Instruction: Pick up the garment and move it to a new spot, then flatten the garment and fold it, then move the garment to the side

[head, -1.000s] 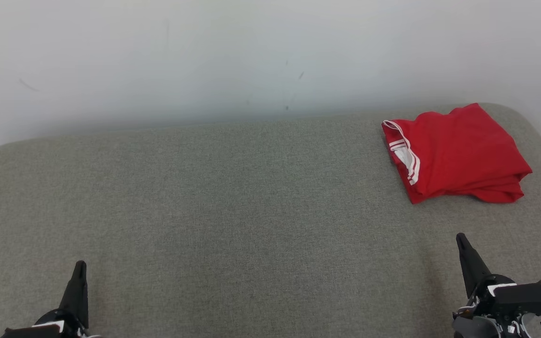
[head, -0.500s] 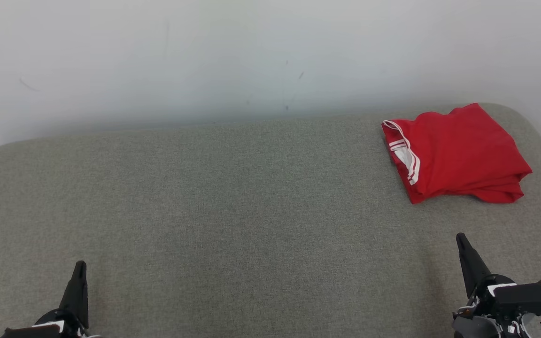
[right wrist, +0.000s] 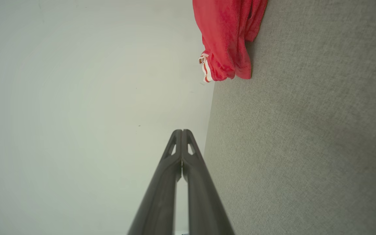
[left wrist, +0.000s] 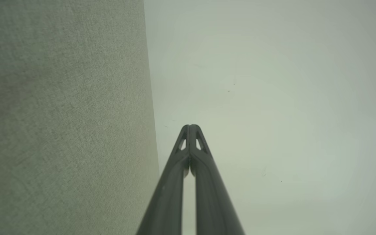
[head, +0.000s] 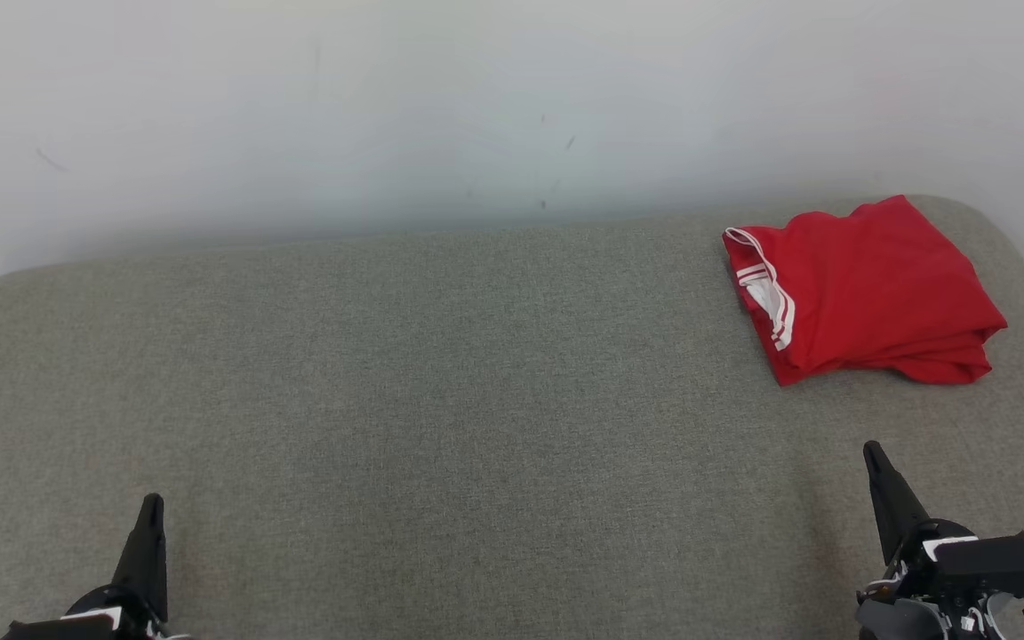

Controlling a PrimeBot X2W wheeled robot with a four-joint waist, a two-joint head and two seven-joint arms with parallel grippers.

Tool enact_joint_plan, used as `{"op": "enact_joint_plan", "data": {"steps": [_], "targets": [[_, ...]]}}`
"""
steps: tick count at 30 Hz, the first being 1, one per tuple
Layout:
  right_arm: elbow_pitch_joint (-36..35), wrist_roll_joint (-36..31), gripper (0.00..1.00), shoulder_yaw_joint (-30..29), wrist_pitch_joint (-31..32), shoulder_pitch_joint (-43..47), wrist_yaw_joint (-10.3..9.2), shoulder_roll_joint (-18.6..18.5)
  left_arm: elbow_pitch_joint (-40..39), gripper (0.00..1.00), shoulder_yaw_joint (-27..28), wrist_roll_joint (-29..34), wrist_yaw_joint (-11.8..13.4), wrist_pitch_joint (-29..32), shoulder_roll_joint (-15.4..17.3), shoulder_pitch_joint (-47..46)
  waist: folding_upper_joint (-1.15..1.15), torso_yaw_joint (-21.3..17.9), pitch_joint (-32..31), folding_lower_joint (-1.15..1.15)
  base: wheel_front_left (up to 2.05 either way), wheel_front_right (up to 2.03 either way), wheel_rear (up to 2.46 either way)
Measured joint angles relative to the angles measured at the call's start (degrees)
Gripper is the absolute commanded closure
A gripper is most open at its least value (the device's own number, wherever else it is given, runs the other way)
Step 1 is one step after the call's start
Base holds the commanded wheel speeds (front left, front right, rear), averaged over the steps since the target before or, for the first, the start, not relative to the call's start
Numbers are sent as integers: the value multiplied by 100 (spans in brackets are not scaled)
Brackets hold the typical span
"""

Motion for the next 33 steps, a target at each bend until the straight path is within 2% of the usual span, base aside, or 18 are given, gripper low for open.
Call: {"op": "enact_joint_plan", "data": {"steps": [33], "targets": [[-1,0,100,0,0,-1,0,0,-1,100,0,0,0,0,0,0,0,0,1,0,0,0,0]]}}
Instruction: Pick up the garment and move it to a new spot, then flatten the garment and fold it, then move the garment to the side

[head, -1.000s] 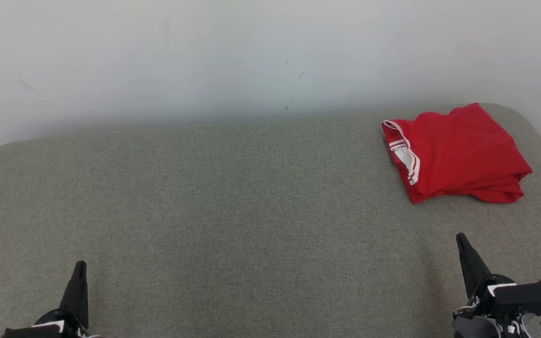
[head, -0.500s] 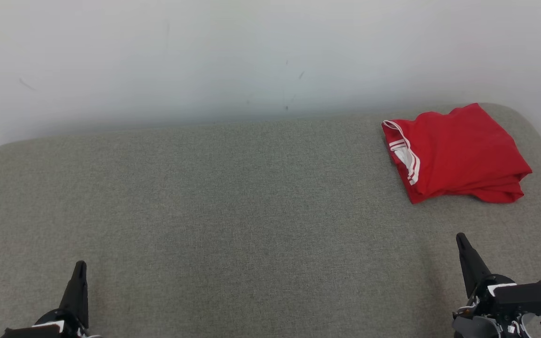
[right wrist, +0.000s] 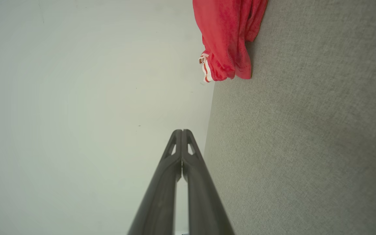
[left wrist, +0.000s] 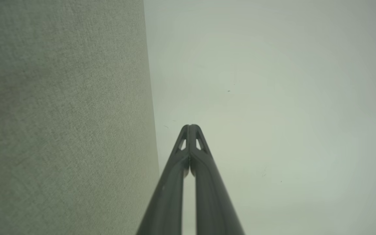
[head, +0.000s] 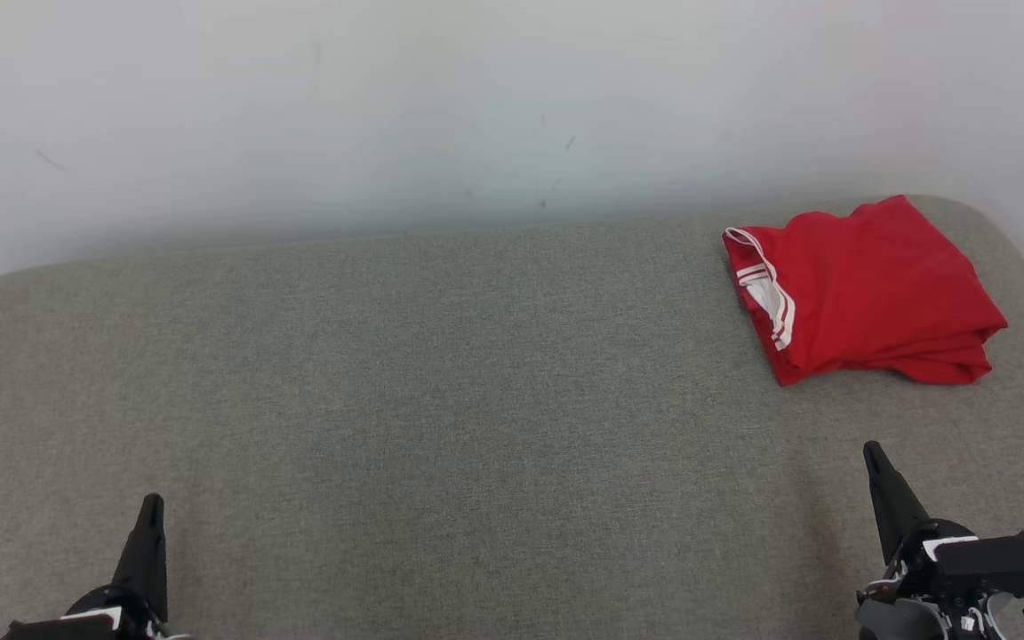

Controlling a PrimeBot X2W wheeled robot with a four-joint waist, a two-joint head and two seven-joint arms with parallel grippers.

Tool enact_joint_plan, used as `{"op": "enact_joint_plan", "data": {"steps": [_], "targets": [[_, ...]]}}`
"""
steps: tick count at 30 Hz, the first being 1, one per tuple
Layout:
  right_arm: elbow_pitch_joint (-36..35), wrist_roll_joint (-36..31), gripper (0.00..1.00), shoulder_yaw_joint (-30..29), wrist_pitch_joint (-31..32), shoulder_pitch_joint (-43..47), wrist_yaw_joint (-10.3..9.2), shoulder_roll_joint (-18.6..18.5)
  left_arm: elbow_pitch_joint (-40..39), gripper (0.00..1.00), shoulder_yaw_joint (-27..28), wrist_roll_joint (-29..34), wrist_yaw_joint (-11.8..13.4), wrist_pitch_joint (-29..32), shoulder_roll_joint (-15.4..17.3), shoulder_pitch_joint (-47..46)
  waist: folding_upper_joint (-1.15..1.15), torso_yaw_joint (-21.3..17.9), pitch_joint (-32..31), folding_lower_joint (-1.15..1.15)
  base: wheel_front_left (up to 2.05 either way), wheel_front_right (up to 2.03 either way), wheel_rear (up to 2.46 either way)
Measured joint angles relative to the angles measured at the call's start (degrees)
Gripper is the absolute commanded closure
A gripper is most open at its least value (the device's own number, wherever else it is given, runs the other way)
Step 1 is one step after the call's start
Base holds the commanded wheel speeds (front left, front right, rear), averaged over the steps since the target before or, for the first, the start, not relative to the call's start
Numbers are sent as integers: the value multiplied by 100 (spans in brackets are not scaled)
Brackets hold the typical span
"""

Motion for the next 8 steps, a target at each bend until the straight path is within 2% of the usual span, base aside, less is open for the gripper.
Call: {"op": "enact_joint_plan", "data": {"steps": [8], "targets": [[0,0,100,0,0,0,0,0,-1,100,0,0,0,0,0,0,0,0,1,0,0,0,0]]}}
